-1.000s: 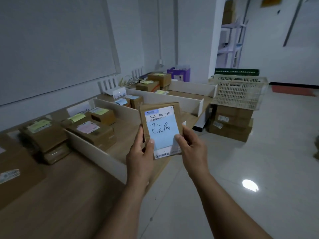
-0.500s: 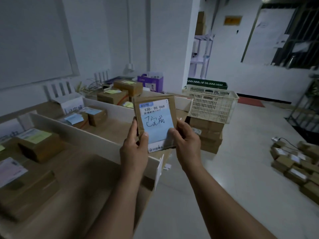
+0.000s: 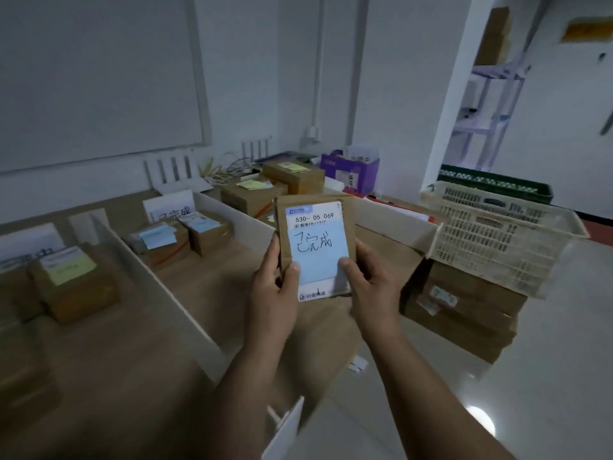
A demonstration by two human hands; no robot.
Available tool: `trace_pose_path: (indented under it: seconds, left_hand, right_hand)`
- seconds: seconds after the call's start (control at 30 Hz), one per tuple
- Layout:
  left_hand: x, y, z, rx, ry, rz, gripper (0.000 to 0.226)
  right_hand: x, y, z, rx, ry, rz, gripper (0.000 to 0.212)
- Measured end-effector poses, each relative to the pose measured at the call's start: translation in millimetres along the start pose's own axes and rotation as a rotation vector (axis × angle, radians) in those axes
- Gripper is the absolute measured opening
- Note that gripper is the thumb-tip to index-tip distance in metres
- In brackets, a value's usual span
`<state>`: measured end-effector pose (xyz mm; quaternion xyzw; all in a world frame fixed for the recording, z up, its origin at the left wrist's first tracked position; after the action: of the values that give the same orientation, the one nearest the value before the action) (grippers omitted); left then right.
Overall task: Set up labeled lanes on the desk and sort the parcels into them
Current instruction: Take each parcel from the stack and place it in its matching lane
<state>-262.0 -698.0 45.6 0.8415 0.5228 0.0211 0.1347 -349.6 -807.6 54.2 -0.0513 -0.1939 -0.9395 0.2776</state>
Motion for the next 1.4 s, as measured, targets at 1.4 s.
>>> trace_pose_path:
  seconds: [1.4]
  left_hand:
    - [118, 384, 179, 0.159, 0.447, -0.558, 0.056]
  right_hand:
    - [-393, 344, -145, 0.081, -0.070, 0.737, 0.044]
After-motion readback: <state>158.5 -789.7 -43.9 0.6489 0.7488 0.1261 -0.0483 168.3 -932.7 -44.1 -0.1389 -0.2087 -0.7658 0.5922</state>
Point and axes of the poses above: each hand's wrist, its own y-axis towards the middle knuckle, its own x-axis out of the back of the hand, z = x × y, the point moved 2 cm from there along y, towards the middle knuckle, and after that the axes turned 11 degrees about -y, right-handed, at the moved point
